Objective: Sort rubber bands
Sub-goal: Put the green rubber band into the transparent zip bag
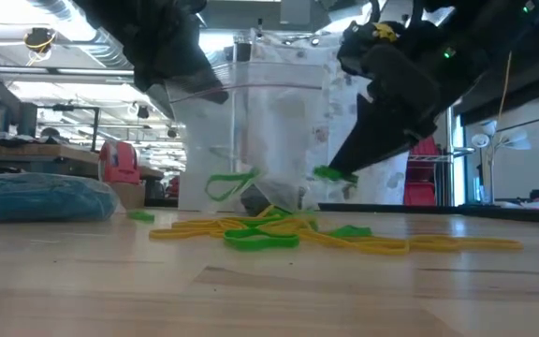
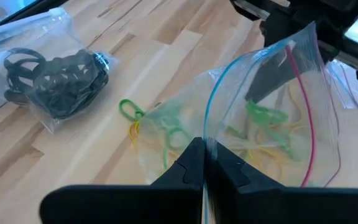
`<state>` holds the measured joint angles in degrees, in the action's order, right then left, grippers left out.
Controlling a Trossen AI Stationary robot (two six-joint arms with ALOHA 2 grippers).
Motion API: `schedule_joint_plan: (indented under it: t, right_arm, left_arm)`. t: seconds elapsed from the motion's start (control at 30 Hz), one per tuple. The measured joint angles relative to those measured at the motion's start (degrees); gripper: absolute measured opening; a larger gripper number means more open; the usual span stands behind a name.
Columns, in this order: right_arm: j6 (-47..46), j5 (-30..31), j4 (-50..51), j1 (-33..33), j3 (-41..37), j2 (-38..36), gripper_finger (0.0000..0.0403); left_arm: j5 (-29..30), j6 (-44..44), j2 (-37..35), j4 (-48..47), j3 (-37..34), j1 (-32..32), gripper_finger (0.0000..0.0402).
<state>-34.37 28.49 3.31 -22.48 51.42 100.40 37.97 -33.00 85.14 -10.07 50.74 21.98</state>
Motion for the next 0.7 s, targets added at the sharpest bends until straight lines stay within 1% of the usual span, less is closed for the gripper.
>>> schedule_joint_plan:
  t: [0.33, 0.53, 0.6, 0.7]
  right_arm:
    - [0.3, 0.9, 0.4, 0.0, 0.0, -0.1, 0.0]
    - [0.3, 0.7, 2.5, 0.0, 0.0, -0.4, 0.0]
    - [0.5, 0.6, 3.0, 0.0, 0.0, -1.4, 0.0]
    - [1.3, 2.0, 5.1, 0.0, 0.0, -3.8, 0.0]
  left_arm:
    - [0.1, 0.4, 0.0, 0.1, 0.0, -0.4, 0.0]
    - [0.1, 0.1, 0.0, 0.0, 0.0, -0.7, 0.0]
    - [-1.0, 0.3, 0.0, 0.0, 0.0, -0.7, 0.0]
    - [-2.7, 1.0, 0.0, -0.1, 0.0, -1.4, 0.0]
